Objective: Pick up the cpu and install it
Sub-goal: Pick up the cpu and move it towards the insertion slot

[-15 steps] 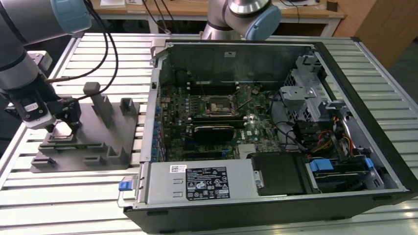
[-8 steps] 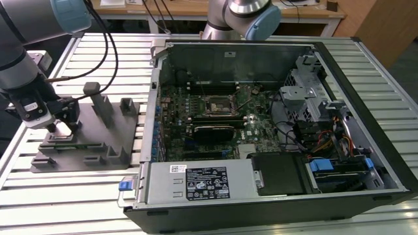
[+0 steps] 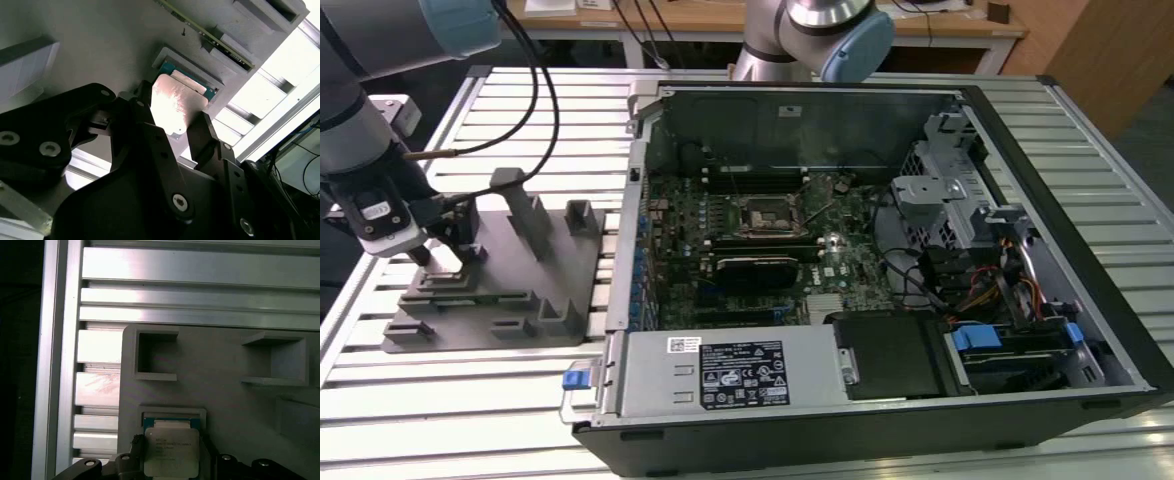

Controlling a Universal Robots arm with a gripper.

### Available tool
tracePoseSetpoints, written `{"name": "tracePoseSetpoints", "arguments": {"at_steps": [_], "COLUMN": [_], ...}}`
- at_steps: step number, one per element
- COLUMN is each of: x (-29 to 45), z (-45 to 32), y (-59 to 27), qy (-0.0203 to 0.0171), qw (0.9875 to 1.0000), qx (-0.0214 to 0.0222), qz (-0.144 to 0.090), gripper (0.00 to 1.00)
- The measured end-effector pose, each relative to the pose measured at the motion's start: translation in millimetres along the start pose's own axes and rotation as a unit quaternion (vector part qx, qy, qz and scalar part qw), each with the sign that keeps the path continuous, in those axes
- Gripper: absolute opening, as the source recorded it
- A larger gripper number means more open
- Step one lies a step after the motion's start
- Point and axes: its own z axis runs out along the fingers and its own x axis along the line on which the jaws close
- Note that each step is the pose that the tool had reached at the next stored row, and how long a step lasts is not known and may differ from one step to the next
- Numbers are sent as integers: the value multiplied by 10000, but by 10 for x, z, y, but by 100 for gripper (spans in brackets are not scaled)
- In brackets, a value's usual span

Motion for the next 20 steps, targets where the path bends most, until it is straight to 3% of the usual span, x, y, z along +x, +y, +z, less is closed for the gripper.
{"name": "tracePoseSetpoints", "arguments": {"at_steps": [11,20], "x": [-1,-1], "z": [-149,-222], "y": [4,5], "qy": [-1,-1], "qw": [10000,10000], "qx": [-14,-30], "qz": [0,0], "gripper": [53,53]}}
